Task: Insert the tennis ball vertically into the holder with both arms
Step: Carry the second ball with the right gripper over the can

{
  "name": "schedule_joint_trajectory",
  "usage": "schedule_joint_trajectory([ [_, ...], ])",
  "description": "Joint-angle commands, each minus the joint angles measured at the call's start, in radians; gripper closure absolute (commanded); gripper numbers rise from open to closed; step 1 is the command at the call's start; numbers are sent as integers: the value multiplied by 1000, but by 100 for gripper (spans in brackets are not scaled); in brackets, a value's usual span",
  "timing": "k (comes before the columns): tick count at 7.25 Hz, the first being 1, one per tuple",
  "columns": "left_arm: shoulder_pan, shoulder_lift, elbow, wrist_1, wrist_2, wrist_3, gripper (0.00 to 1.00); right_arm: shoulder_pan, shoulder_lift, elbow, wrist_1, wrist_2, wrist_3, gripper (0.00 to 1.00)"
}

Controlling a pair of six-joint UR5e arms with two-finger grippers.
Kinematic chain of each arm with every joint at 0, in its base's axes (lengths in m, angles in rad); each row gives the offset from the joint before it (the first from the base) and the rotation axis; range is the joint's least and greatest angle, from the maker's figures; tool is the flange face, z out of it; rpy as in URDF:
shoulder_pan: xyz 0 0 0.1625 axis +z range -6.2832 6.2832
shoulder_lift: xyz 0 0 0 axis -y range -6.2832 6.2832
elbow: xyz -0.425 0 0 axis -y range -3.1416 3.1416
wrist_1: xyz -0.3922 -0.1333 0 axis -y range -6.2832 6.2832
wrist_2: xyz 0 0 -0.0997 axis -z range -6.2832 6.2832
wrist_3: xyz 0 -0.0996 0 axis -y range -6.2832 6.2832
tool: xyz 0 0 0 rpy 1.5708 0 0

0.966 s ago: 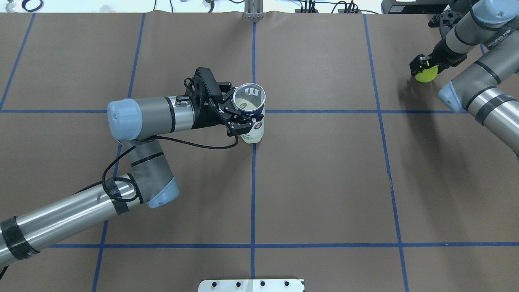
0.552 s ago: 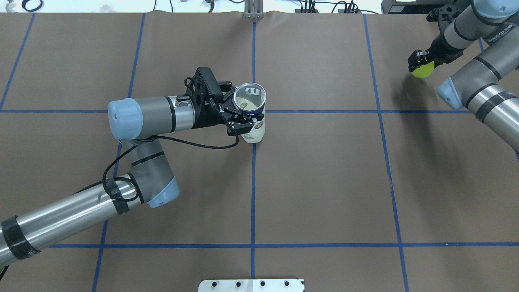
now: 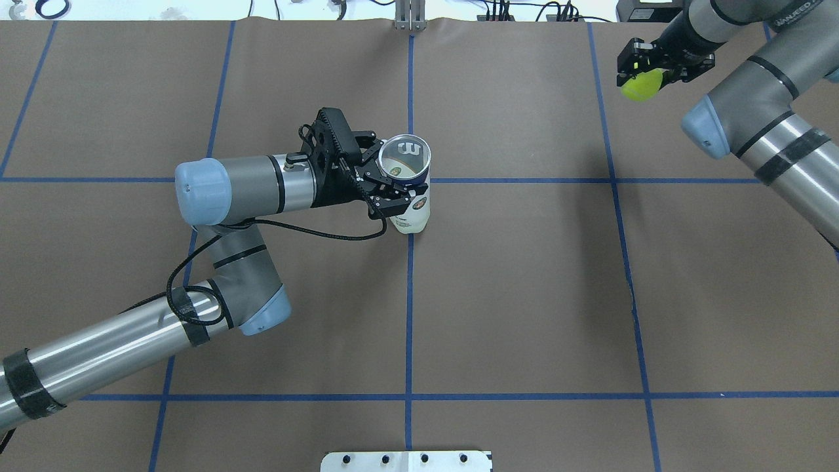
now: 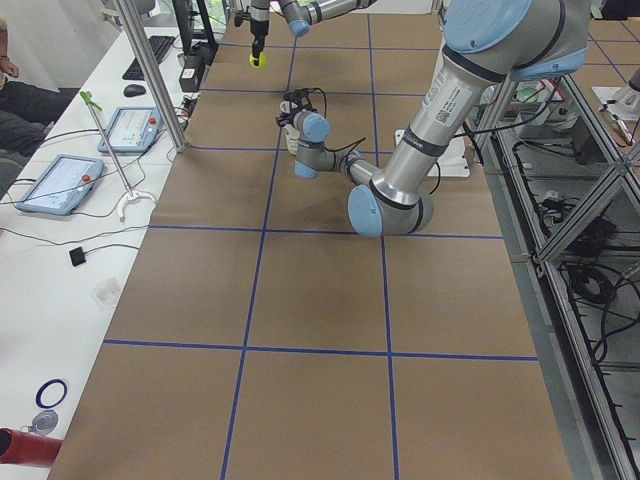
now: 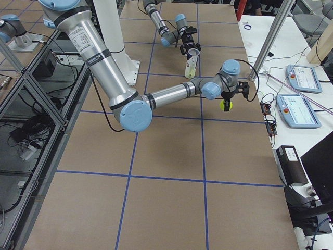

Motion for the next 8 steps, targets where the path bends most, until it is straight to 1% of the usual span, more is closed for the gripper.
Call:
schedule_joint_trajectory([
  [1,0,-1,0,0,0,0,16,-72,38,166,-76,-6,263,100],
  [2,0,-3,0,0,0,0,16,-109,116,190,-159,-15,388,100],
  [3,0,-3,0,0,0,0,16,-170,176,250,-266,-55,452,100],
  [4,1,-3,0,0,0,0,16,-222,251,276,-356,-90,518,100],
  [5,2,-3,0,0,0,0,16,-265,328,278,-416,-119,591,100],
  [6,2,-3,2,0,0,0,16,-310,375,280,-459,-150,648,100],
  [7,2,-3,2,0,0,0,16,-354,402,286,-497,-193,678,98],
  [8,2,-4,2,0,0,0,16,-391,400,293,-517,-231,678,88],
])
